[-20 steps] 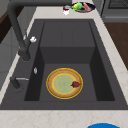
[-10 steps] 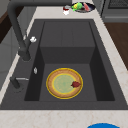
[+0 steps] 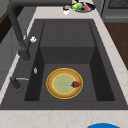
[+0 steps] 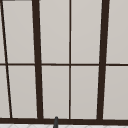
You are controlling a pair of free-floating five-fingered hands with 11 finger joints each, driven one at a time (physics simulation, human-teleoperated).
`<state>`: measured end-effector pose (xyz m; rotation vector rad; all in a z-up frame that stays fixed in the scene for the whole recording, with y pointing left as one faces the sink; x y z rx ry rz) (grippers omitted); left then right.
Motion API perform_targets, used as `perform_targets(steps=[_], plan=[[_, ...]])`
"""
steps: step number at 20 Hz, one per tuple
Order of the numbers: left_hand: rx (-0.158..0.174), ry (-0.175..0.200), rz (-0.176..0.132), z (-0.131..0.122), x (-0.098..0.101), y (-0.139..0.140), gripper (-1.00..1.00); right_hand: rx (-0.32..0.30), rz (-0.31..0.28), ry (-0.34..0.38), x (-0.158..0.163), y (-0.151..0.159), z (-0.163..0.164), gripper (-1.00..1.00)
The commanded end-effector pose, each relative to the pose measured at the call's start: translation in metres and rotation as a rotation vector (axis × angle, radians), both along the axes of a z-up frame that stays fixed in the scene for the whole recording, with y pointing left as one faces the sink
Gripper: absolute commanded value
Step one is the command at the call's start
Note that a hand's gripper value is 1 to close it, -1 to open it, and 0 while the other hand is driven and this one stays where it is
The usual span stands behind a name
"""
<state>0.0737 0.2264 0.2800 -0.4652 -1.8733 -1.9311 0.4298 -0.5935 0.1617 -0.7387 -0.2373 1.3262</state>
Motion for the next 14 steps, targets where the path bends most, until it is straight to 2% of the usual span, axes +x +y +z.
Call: perform_targets(steps=[1,3,7,9,10,11,14], plan=[[0.000,0.000,0.000,0.000,0.000,0.000,0.00,0.000,-0.119,0.028,-0.002,0.004,-0.013,-1.00],[0.000,0.000,0.000,0.000,0.000,0.000,0.00,-0.019,-0.132,0.073,-0.001,0.005,-0.017,-1.00],[0.000,0.000,0.000,0.000,0.000,0.000,0.00,0.001,-0.108,0.160,-0.006,0.009,-0.018,-1.00],[0.000,0.000,0.000,0.000,0.000,0.000,0.00,0.000,-0.107,0.195,-0.009,0.010,-0.011,-1.00],[0.000,0.000,0.000,0.000,0.000,0.000,0.00,-0.023,-0.090,0.241,-0.001,0.017,-0.002,-1.00],[0.000,0.000,0.000,0.000,0.000,0.000,0.00,-0.044,-0.087,0.259,-0.002,0.018,0.003,-1.00],[0.000,0.000,0.000,0.000,0.000,0.000,0.00,-0.045,-0.066,0.289,-0.010,0.019,0.021,-1.00]])
